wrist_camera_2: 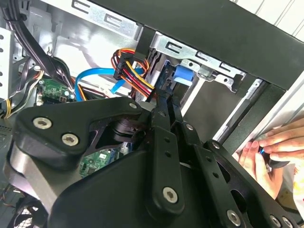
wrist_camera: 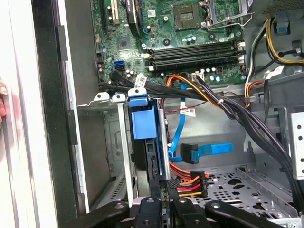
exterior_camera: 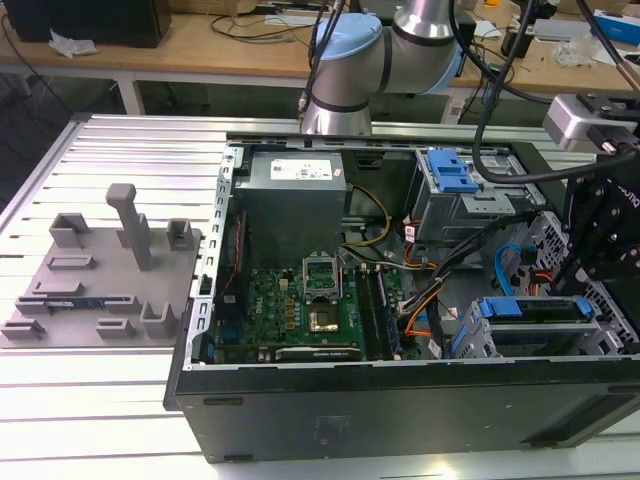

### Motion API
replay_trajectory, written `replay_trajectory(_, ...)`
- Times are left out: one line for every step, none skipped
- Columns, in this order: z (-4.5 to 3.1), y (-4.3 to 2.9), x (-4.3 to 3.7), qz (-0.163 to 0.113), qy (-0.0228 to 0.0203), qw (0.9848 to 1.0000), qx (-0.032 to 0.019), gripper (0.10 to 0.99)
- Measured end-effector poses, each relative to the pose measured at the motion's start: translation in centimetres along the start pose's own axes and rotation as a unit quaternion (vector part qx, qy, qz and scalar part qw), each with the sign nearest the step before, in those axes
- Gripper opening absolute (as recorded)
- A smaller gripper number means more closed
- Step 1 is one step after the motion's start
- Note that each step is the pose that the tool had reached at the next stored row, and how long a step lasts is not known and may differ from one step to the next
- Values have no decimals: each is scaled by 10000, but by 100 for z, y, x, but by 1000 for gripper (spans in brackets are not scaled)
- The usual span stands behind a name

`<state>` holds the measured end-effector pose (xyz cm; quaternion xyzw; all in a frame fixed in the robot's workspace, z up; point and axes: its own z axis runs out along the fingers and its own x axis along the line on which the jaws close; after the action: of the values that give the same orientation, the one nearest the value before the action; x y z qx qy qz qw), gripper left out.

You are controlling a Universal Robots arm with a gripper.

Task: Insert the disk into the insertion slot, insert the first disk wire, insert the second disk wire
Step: 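Insert the first disk wire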

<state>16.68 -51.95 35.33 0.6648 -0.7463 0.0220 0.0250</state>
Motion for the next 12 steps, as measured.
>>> replay_trajectory(2,-1,2,9,1,10000,0,165)
replay_trajectory(3,-1,4,18,1,10000,-1,165)
replay_trajectory(5,-1,6,28,1,10000,-1,165)
replay_trajectory(7,-1,7,38,2,10000,-2,165)
replay_trajectory(8,-1,7,46,2,10000,-3,165)
replay_trajectory(10,1,8,57,3,10000,-3,165)
replay_trajectory(11,1,8,63,3,10000,-4,165)
replay_trajectory(14,2,8,71,2,10000,-4,165)
replay_trajectory(15,2,9,75,2,10000,-5,165)
replay_trajectory(17,2,9,84,1,10000,-5,165)
replay_trajectory(18,2,9,84,2,10000,-5,165)
replay_trajectory(22,2,8,84,1,10000,-5,165)
